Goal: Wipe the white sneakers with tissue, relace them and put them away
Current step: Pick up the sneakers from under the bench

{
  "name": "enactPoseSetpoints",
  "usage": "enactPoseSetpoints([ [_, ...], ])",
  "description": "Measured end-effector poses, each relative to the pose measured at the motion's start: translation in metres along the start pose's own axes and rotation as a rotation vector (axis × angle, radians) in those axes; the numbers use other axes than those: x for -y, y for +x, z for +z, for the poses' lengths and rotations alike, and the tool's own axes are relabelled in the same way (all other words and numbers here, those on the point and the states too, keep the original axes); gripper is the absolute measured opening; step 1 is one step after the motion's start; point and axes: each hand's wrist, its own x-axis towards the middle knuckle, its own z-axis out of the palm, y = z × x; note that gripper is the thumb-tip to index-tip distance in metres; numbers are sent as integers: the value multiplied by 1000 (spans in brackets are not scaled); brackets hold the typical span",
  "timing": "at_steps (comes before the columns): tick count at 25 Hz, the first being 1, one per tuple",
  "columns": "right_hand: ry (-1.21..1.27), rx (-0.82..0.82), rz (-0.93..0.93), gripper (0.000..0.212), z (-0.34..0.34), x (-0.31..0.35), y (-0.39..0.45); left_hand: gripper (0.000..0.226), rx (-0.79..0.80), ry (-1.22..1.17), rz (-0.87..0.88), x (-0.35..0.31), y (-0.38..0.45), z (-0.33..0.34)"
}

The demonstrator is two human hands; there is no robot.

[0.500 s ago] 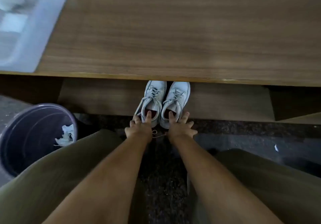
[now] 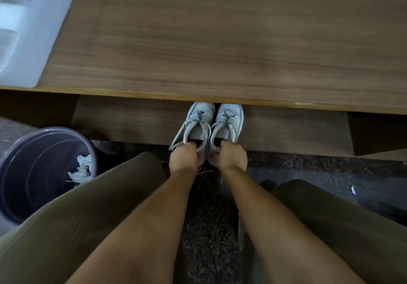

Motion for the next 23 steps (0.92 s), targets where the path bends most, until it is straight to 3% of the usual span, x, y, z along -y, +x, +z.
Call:
enactPoseSetpoints([
  [7, -43, -142, -45, 13, -41, 5, -93, 14, -69, -101, -79, -6, -102, -31],
  [15, 45, -199, -67, 14, -131, 6, -228, 10, -207, -70, 145, -4, -232, -111],
  [19, 52, -200, -97, 22, -168, 4, -301, 30, -267, -140, 272, 9, -312, -134],
  [23, 134, -303, -160, 27, -188, 2, -356, 36, -351, -218, 316, 21, -356, -154],
])
